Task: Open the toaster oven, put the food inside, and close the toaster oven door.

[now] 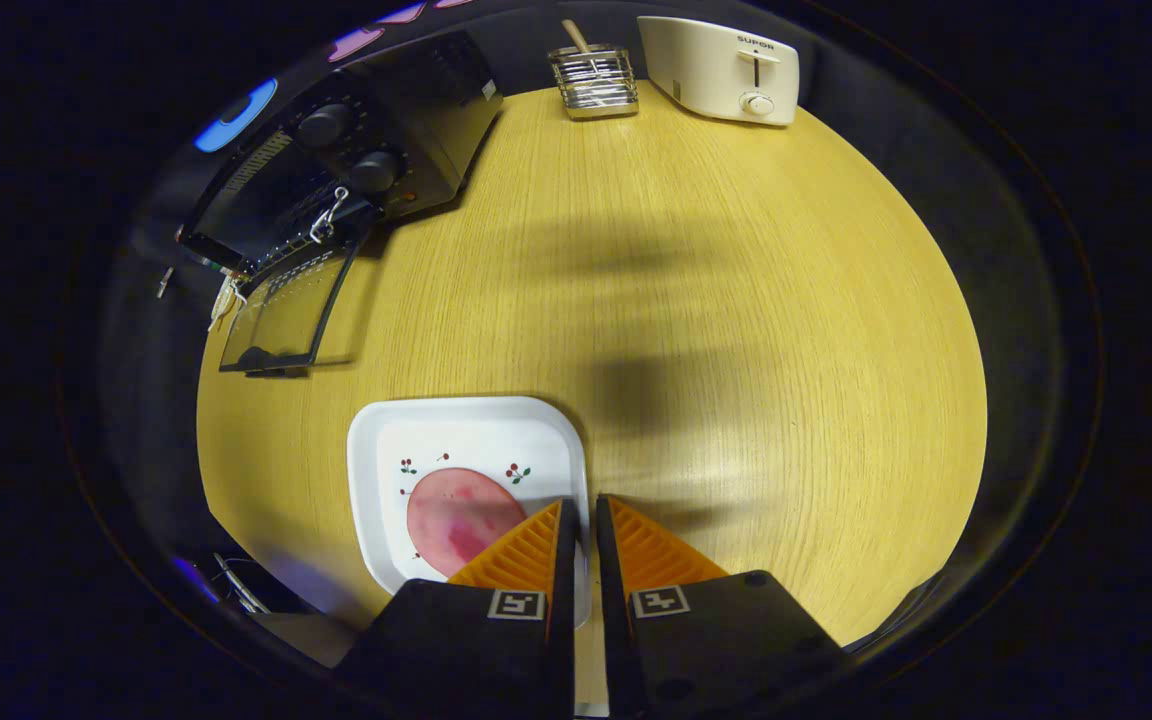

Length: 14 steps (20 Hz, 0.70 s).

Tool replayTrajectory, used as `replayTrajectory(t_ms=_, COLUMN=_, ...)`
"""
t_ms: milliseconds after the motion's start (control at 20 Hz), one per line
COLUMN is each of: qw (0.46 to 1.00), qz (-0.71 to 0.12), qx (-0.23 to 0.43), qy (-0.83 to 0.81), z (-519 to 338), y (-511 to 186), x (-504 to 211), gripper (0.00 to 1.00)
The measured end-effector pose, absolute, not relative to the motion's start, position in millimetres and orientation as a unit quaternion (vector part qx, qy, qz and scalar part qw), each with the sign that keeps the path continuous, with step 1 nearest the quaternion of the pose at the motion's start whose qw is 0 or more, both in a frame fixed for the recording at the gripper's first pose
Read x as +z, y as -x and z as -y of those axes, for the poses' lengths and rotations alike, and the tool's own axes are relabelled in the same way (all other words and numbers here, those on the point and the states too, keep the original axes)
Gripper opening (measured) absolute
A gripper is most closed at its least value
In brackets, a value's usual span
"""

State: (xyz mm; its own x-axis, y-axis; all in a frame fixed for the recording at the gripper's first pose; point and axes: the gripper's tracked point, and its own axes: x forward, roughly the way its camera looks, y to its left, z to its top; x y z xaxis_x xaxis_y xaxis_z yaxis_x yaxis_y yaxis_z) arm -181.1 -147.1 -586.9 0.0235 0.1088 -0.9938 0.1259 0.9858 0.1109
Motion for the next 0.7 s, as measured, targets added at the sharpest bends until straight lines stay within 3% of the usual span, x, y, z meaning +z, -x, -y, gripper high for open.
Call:
replayTrajectory(t_ms=100, qw=0.701, qz=-0.705, qx=0.000, qy=-0.106, z=145.1, y=182.1, x=-599.0, gripper=0.17)
replayTrajectory(t_ms=150, qw=0.696, qz=-0.706, qx=-0.001, qy=-0.133, z=145.3, y=176.5, x=-588.1, gripper=0.05)
replayTrajectory(t_ms=500, qw=0.658, qz=-0.725, qx=0.012, qy=-0.202, z=140.4, y=182.4, x=-587.0, gripper=0.05)
replayTrajectory(t_ms=700, qw=0.611, qz=-0.746, qx=0.054, qy=-0.261, z=130.4, y=198.1, x=-584.5, gripper=0.05)
